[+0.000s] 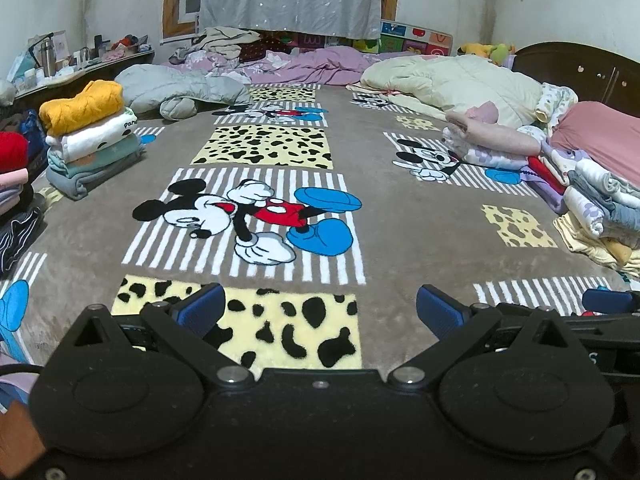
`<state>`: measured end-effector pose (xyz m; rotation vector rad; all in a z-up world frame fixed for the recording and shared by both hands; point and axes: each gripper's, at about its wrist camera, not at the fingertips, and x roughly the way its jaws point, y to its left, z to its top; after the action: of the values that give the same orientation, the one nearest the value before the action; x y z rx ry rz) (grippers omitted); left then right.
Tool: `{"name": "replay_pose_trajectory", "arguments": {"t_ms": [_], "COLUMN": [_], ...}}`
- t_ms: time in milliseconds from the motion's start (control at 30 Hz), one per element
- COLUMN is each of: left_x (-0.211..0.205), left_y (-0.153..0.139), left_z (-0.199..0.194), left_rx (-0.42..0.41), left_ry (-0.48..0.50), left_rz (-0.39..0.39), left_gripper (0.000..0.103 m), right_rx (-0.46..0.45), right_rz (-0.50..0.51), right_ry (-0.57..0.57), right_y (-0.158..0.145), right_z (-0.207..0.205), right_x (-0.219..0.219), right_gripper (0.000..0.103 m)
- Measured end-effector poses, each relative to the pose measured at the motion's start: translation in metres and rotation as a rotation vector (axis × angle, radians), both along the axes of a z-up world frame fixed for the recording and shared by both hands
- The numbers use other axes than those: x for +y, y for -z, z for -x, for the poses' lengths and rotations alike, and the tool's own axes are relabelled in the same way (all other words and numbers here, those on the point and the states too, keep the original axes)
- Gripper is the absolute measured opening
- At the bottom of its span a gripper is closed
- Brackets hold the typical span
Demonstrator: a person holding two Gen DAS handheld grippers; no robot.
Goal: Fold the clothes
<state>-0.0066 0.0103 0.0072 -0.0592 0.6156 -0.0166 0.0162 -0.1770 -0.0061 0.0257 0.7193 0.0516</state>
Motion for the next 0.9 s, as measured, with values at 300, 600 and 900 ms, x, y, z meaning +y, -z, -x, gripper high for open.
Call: {"name": "replay_pose_trajectory", "arguments": {"t_ms": [300,600,900], "left_x": [0.0002,-0.0025,-0.0029], "left_y": [-0.0007,-0.0019,-0.0025], "left_z": [-0.0006,-0.0004,-0.0001], "left_rx": [0.004,0.004,0.001], "left_ry": [0.002,0.003,0.001], "left_rz": [0.009,0.010,0.012], "left_gripper": [0.103,0.103,0.103], "right_rx": [-0.006,-0.006,-0.009], "right_rz": [0.011,0.014,0.019], "right_ry": [0.005,0.009,0.014], "right_y": [-0.0013,-0.0020,-0.0044], "right_z": [0.0035,0.0048,0.0059], "right_x": [0.0008,-0.0007,0.0022], "right_gripper": [0.103,0.103,0.103]}}
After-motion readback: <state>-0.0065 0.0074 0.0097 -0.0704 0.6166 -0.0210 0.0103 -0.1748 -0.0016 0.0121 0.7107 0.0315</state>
